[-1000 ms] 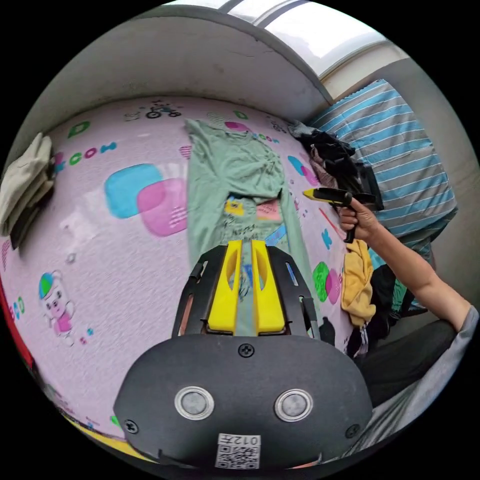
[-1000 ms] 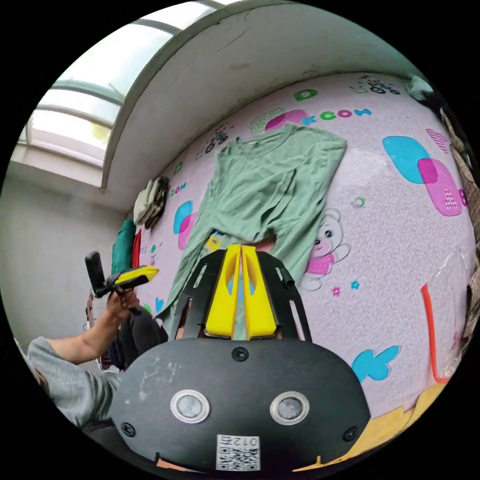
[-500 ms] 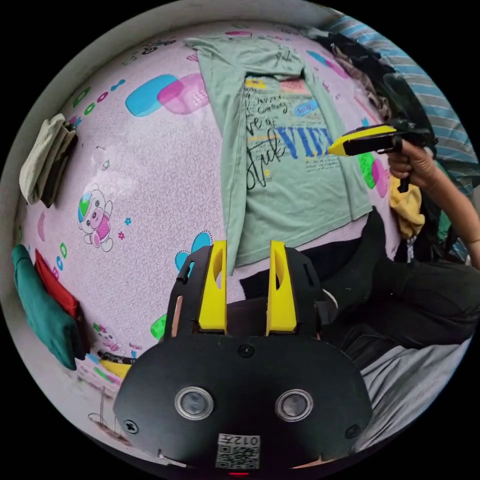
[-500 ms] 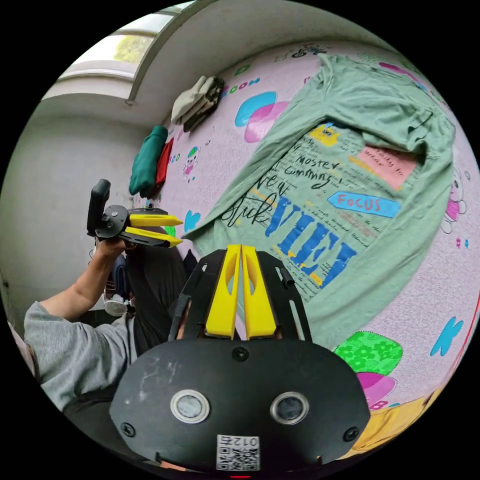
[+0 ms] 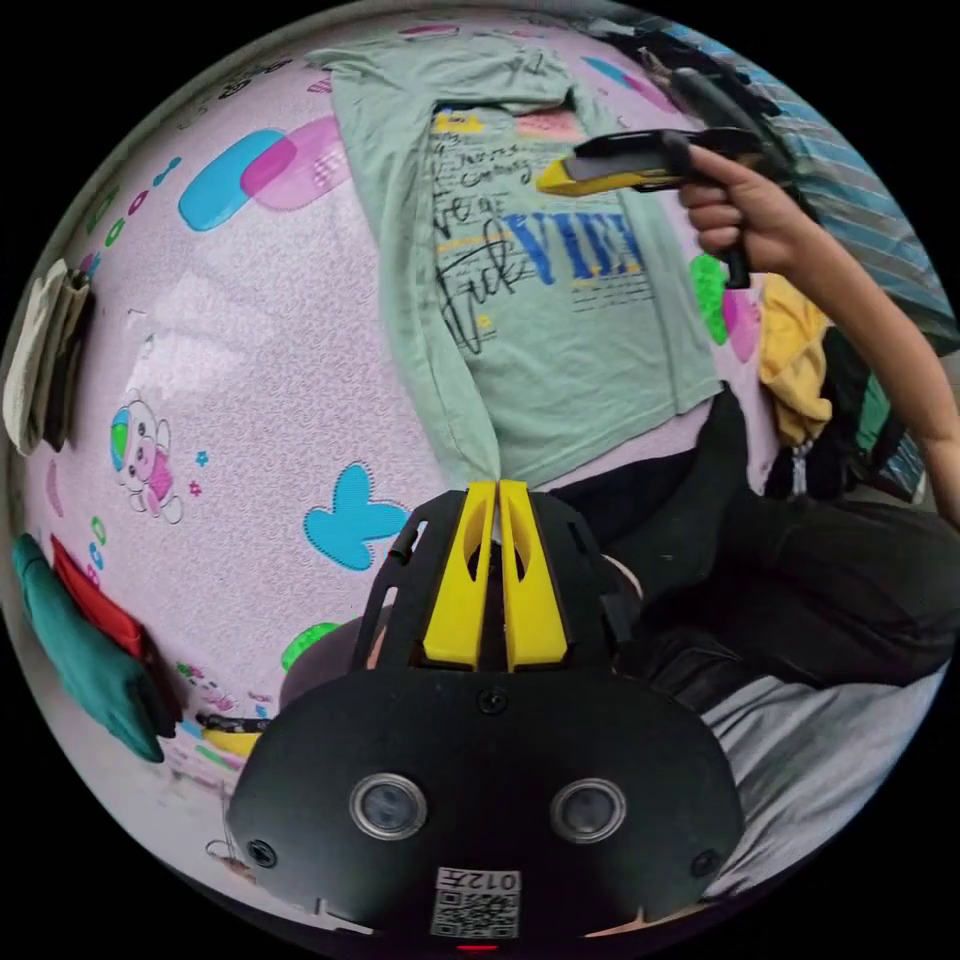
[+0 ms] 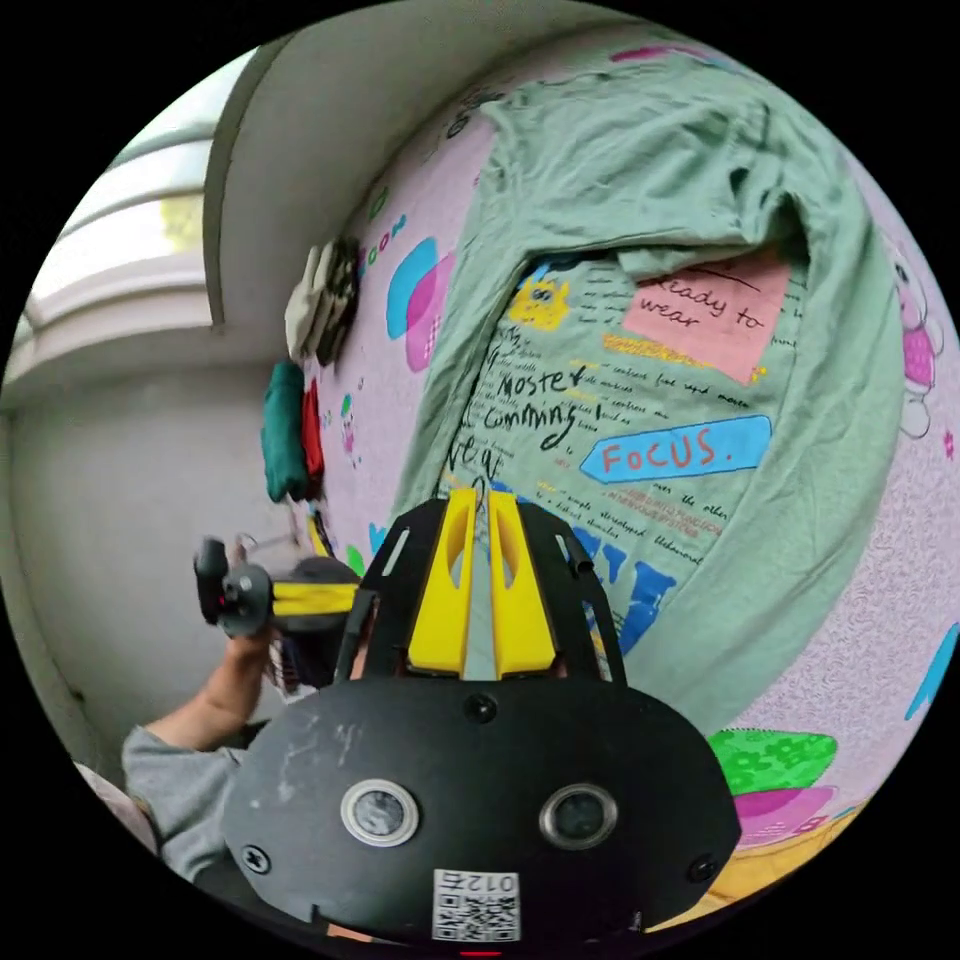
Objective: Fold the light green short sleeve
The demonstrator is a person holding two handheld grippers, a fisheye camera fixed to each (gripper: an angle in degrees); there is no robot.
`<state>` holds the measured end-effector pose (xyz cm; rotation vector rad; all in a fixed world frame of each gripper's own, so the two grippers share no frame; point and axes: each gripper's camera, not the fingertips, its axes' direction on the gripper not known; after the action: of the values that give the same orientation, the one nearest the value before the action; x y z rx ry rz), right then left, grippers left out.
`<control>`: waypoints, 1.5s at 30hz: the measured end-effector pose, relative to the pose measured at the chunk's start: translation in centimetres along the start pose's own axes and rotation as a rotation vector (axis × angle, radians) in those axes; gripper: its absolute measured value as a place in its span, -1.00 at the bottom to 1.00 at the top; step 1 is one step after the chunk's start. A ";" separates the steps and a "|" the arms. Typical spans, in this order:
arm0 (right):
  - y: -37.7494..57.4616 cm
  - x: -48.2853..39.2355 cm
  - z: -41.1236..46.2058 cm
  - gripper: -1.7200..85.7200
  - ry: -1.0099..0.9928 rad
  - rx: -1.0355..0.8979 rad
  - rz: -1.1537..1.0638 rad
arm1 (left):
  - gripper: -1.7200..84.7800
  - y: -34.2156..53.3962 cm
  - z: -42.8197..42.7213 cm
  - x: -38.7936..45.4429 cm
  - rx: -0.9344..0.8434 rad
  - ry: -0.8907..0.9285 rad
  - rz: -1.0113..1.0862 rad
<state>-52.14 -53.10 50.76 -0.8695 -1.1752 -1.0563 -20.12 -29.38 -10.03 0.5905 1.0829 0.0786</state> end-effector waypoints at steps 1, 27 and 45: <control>-0.5 0.5 0.2 -0.91 -0.034 0.011 0.032 | -0.96 0.2 -0.2 -0.1 0.007 0.011 0.002; -2.3 -3.1 1.2 -0.97 -0.103 0.121 0.001 | -0.94 2.4 -3.8 -5.3 0.067 0.264 0.054; -1.1 -10.1 -2.2 -0.98 0.427 0.107 -0.166 | -0.94 2.6 -5.6 -6.8 0.169 0.385 0.025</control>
<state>-53.10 -53.65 40.40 -0.4371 -0.9402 -1.2300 -27.56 -27.23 -5.15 0.7604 1.4658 0.1267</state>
